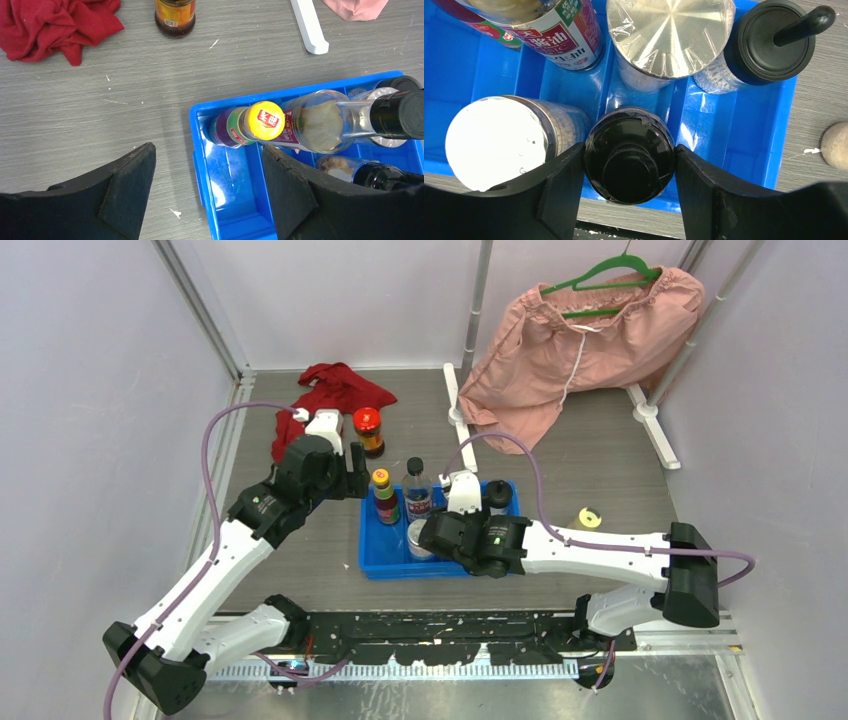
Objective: Organize the condiment bottles
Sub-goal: Place the bottle in the storage box.
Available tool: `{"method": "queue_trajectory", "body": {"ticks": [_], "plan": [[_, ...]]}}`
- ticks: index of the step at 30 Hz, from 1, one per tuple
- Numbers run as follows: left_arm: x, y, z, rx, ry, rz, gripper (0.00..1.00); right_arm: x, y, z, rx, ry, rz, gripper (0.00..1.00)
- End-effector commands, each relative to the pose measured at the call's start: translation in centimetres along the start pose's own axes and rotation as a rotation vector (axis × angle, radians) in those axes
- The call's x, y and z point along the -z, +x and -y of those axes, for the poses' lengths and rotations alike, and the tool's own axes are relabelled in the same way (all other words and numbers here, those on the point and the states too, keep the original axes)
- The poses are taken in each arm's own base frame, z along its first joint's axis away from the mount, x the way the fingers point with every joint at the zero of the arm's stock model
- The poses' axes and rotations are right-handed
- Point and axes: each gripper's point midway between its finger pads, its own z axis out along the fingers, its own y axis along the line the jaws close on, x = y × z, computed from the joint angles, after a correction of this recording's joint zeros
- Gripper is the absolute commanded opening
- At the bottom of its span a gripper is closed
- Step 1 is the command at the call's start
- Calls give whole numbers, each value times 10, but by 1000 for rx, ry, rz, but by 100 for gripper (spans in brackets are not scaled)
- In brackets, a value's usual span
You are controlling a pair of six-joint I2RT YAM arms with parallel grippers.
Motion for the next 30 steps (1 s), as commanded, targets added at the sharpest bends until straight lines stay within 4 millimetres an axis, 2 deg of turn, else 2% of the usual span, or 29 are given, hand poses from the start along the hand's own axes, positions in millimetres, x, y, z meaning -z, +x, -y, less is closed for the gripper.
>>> {"method": "queue_trajectory", "body": {"ticks": [1, 30], "plan": [[3, -3, 0, 0, 5, 23, 78, -1, -14, -3, -45, 7, 66, 43], [-7, 7, -1, -5, -3, 4, 78, -19, 7, 1, -27, 41, 59, 43]]}}
